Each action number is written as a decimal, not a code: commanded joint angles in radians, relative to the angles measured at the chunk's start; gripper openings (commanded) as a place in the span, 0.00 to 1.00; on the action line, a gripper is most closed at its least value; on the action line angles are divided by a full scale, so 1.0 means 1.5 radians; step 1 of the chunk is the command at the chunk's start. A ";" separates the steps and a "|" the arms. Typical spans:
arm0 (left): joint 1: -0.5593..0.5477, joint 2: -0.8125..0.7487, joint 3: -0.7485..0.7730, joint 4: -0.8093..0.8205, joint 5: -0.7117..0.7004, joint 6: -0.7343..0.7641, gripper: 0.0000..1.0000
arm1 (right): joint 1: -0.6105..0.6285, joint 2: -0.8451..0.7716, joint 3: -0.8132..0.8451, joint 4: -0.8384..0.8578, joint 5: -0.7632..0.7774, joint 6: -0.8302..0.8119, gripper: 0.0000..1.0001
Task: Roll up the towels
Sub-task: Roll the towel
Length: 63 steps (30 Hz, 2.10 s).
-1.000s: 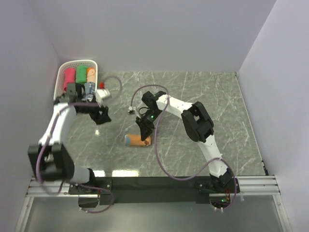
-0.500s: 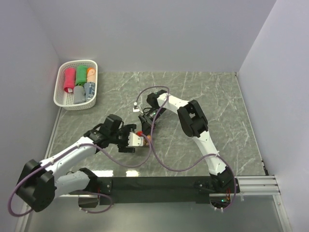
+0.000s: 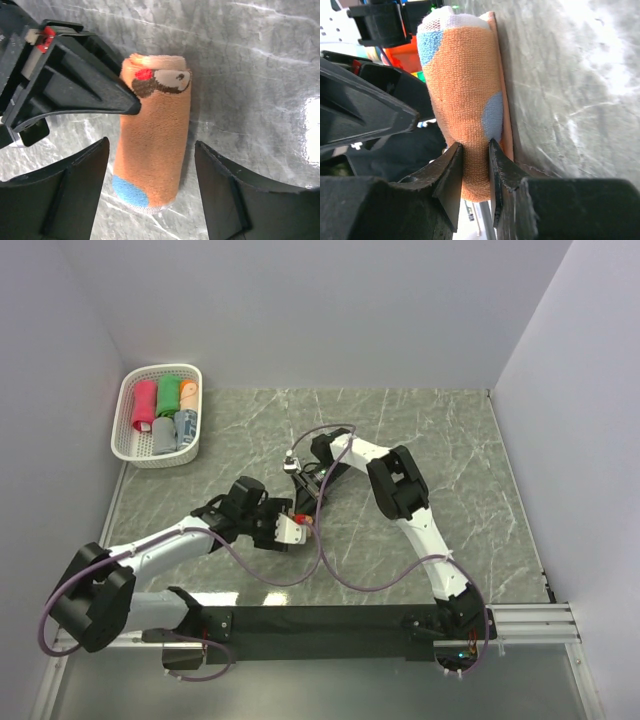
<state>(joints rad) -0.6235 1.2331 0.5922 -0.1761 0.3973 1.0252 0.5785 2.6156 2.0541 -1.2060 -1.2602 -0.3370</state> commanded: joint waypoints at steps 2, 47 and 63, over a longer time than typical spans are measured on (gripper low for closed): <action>-0.005 0.039 -0.014 0.019 0.008 0.036 0.72 | -0.003 0.041 -0.005 0.070 0.080 0.020 0.00; 0.007 0.403 0.232 -0.262 -0.111 -0.319 0.41 | -0.239 -0.195 -0.047 0.005 0.236 -0.054 0.97; 0.181 0.323 0.425 -0.339 -0.016 -0.534 0.00 | -0.307 -0.247 -0.070 0.021 0.238 -0.040 0.99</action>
<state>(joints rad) -0.4297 1.7523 1.1393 -0.5850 0.3744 0.3580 0.1501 2.3386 1.9553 -1.1816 -0.8951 -0.4011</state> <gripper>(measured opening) 0.402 0.984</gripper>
